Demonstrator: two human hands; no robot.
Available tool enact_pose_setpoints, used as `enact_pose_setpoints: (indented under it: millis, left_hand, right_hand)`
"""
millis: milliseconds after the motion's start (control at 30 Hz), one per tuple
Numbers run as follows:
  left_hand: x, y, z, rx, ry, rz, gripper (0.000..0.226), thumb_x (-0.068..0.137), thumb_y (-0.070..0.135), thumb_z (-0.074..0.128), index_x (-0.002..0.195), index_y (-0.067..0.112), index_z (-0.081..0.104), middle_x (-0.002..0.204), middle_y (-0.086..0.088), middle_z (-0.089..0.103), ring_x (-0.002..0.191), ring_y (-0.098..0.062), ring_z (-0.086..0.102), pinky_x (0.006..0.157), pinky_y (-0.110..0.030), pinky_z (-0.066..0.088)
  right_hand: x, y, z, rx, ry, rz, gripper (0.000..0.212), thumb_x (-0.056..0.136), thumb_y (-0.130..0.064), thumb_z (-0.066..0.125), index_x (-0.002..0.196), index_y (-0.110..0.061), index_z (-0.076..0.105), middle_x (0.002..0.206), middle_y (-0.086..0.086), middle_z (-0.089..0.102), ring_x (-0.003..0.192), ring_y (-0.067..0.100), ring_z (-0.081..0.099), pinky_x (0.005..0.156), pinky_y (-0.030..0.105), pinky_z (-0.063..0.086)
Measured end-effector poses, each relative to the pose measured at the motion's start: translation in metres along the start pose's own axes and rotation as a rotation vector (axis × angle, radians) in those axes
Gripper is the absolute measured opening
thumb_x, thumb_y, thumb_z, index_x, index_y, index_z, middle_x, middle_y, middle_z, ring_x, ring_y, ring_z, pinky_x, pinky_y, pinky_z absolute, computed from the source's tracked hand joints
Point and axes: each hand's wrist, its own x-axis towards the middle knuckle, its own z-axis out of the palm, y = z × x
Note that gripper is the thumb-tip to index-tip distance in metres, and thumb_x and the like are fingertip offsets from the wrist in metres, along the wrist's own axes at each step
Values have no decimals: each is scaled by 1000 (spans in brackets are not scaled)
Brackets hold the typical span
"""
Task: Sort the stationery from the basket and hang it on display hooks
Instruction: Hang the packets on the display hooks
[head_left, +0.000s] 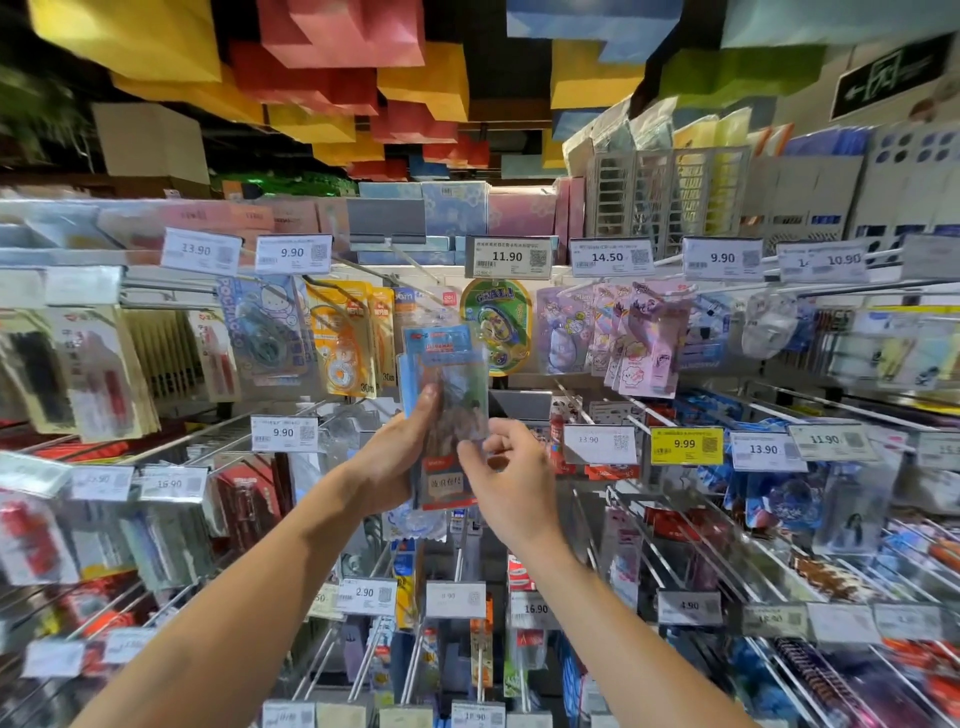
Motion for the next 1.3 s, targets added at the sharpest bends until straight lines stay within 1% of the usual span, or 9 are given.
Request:
enact_pose_setpoints:
  millis: [200, 367, 633, 800, 900, 1033, 1100, 1233, 1300]
  left_hand:
    - [2, -4, 4, -21, 69, 22, 70, 93, 60, 47, 134, 4, 61, 123, -21, 72, 107, -36, 72, 82, -45, 62]
    - [4, -3, 3, 17, 103, 3, 68, 92, 69, 52, 117, 8, 72, 117, -25, 73, 102, -40, 72, 97, -63, 54]
    - [4, -2, 3, -61, 90, 34, 62, 99, 65, 36, 135, 21, 62, 124, -14, 73, 106, -30, 73, 93, -47, 56]
    - [3, -1, 5, -48, 116, 7, 61, 105, 60, 26, 134, 20, 61, 104, -5, 79, 87, -21, 77, 75, -36, 59]
    - [4, 0, 6, -46, 155, -30, 63, 104, 63, 28, 131, 19, 64, 104, -4, 79, 90, -20, 76, 81, -38, 57]
    - [6, 1, 5, -55, 175, -41, 61, 103, 64, 33, 129, 19, 66, 112, -10, 78, 100, -28, 74, 96, -48, 56]
    - [5, 2, 8, -66, 184, -38, 59, 103, 63, 34, 125, 18, 66, 105, -10, 79, 94, -27, 76, 91, -47, 58]
    - [5, 0, 9, -91, 184, -42, 58, 103, 63, 35, 126, 19, 65, 107, -12, 78, 97, -28, 76, 85, -45, 58]
    - [4, 0, 7, -96, 179, -41, 59, 102, 64, 35, 128, 19, 64, 111, -12, 78, 102, -29, 75, 88, -46, 58]
  right_hand:
    - [1, -3, 10, 33, 89, 55, 40, 80, -32, 82, 108, -19, 56, 106, -6, 55, 92, 6, 56, 73, 14, 44]
    - [6, 0, 12, 80, 81, 50, 38, 79, -26, 84, 104, -19, 56, 92, -3, 65, 79, 9, 63, 65, 22, 52]
    - [11, 10, 8, 308, -43, 127, 21, 91, -17, 74, 100, -19, 55, 89, 3, 74, 81, 23, 72, 74, 48, 61]
    - [17, 27, -8, 727, -66, 409, 25, 91, 2, 65, 111, -11, 58, 107, 18, 73, 100, 38, 70, 90, 53, 57]
    - [13, 42, -24, 809, -74, 473, 55, 79, -3, 71, 131, -14, 58, 132, 16, 65, 116, 34, 65, 104, 53, 49]
    - [-37, 72, -29, 557, -241, 510, 50, 74, -18, 76, 122, -11, 63, 121, 17, 70, 116, 35, 64, 98, 49, 48]
    - [-56, 97, -26, 502, -247, 567, 76, 60, -36, 85, 127, -10, 62, 125, 14, 69, 122, 34, 61, 106, 55, 44]
    - [-58, 90, -38, 407, -228, 561, 25, 80, -6, 68, 105, -12, 71, 101, 4, 78, 101, 26, 72, 92, 41, 51]
    - [-52, 90, -43, 403, -200, 579, 24, 82, 4, 63, 99, -11, 73, 97, 6, 78, 96, 23, 71, 88, 38, 49]
